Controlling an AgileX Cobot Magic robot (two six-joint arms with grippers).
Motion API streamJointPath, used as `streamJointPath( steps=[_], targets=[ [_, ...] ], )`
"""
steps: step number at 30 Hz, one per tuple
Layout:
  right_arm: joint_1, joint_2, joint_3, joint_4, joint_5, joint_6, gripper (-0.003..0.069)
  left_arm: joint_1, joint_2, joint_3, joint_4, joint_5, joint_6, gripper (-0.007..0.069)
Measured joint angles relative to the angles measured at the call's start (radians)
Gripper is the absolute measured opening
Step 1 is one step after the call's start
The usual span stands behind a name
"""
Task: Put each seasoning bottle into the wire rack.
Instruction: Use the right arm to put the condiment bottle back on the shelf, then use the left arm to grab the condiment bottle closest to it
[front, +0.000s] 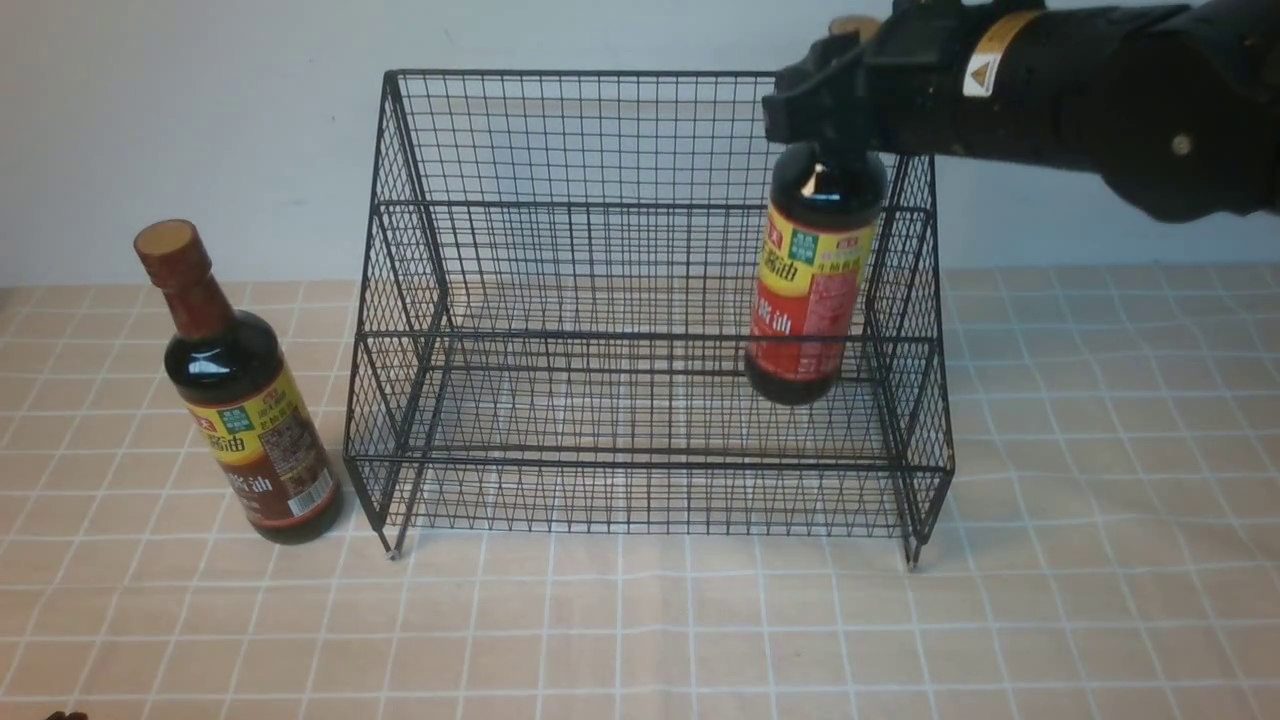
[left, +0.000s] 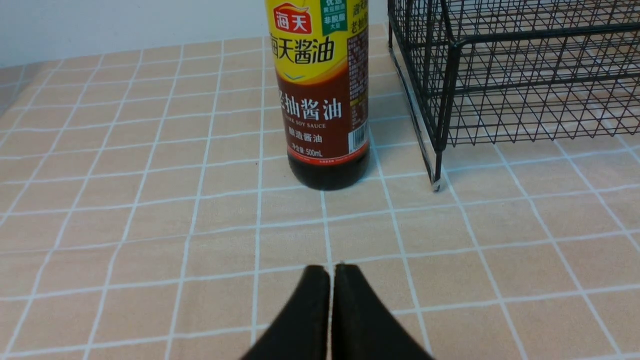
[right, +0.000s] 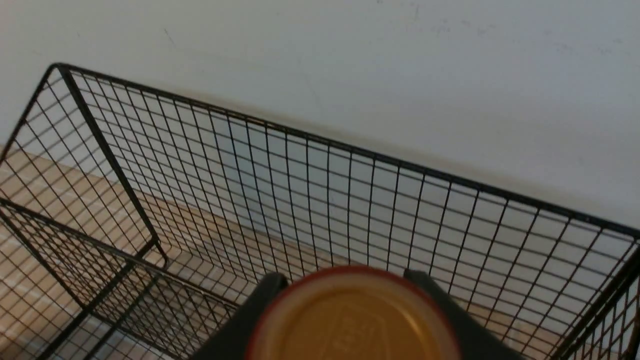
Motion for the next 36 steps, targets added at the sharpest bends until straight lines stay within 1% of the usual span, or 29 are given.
streamJointPath(
  steps=[8, 11, 17, 18, 20, 22, 26, 28, 29, 30, 32, 33, 34, 35, 36],
  targets=[
    [0.0, 0.051, 0.0, -0.028, 0.058, 0.003, 0.0272, 0.0, 0.0, 0.0, 0.0, 0.0, 0.0, -0.0007],
    [0.0, 0.051, -0.001, -0.04, 0.06, 0.009, 0.0288, 0.0, 0.0, 0.0, 0.0, 0.0, 0.0, -0.0007],
    [0.0, 0.045, -0.012, -0.041, 0.041, 0.011, 0.0451, 0.0, 0.0, 0.0, 0.0, 0.0, 0.0, -0.0007],
    [0.0, 0.043, -0.012, -0.041, 0.042, 0.011, 0.0462, 0.0, 0.0, 0.0, 0.0, 0.0, 0.0, -0.0007],
    [0.0, 0.016, -0.012, -0.041, 0.06, 0.011, 0.0517, 0.0, 0.0, 0.0, 0.0, 0.0, 0.0, -0.0007],
    [0.0, -0.042, -0.012, -0.041, 0.089, 0.011, 0.0538, 0.0, 0.0, 0.0, 0.0, 0.0, 0.0, -0.0007],
    [0.0, -0.145, -0.012, -0.041, 0.155, 0.011, 0.0545, 0.0, 0.0, 0.0, 0.0, 0.0, 0.0, -0.0007],
    [0.0, -0.234, -0.013, -0.035, 0.241, 0.011, 0.0537, 0.0, 0.0, 0.0, 0.0, 0.0, 0.0, -0.0007],
    [0.0, -0.25, -0.013, -0.034, 0.26, 0.011, 0.0533, 0.0, 0.0, 0.0, 0.0, 0.0, 0.0, -0.0007],
    [0.0, -0.29, -0.014, -0.029, 0.308, 0.011, 0.0518, 0.0, 0.0, 0.0, 0.0, 0.0, 0.0, -0.0007],
    [0.0, -0.373, -0.014, -0.023, 0.405, 0.014, 0.0465, 0.0, 0.0, 0.0, 0.0, 0.0, 0.0, -0.0007],
    [0.0, -0.409, -0.014, -0.022, 0.441, 0.015, 0.0432, 0.0, 0.0, 0.0, 0.0, 0.0, 0.0, -0.0007],
    [0.0, -0.471, -0.014, -0.019, 0.494, 0.018, 0.0359, 0.0, 0.0, 0.0, 0.0, 0.0, 0.0, -0.0007],
    [0.0, -0.48, -0.014, -0.018, 0.501, 0.019, 0.0347, 0.0, 0.0, 0.0, 0.0, 0.0, 0.0, -0.0007],
    [0.0, -0.535, -0.015, -0.018, 0.538, 0.02, 0.0269, 0.0, 0.0, 0.0, 0.0, 0.0, 0.0, -0.0007]
  ],
)
